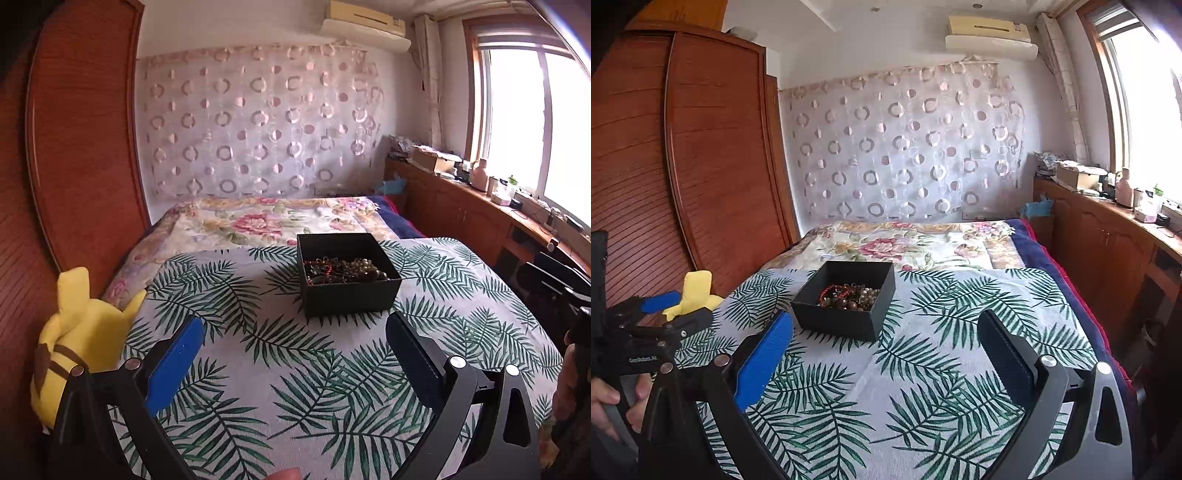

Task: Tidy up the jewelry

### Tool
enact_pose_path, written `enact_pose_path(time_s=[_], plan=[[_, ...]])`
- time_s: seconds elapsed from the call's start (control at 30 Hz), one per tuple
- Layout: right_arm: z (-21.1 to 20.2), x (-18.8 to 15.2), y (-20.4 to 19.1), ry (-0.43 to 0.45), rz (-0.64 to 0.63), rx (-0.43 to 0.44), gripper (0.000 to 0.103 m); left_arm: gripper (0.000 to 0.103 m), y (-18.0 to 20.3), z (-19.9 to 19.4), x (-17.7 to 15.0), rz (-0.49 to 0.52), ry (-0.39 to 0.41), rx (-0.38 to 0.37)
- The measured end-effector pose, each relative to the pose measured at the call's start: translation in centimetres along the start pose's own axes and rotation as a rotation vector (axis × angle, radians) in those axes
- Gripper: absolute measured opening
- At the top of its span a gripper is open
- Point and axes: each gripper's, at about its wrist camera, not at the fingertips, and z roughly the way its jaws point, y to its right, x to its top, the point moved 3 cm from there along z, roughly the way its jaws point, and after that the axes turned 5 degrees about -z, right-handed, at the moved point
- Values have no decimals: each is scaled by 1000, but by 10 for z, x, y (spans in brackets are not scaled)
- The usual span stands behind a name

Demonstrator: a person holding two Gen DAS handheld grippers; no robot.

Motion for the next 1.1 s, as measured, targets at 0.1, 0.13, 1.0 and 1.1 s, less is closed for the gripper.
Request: enact_pose_path(time_s=[0.1,0.13,1.0,1.1], plan=[[-2,-4,0,0,2,-5,101,96,3,-3,-1,6,7,3],[-2,-4,0,1,2,-5,101,96,3,-4,0,6,10,4],[2,-12,4,-1,8,-30,101,96,12,-16,-2,-7,51,-9],[2,-11,4,-1,9,-29,101,96,13,-18,0,-6,59,-10]])
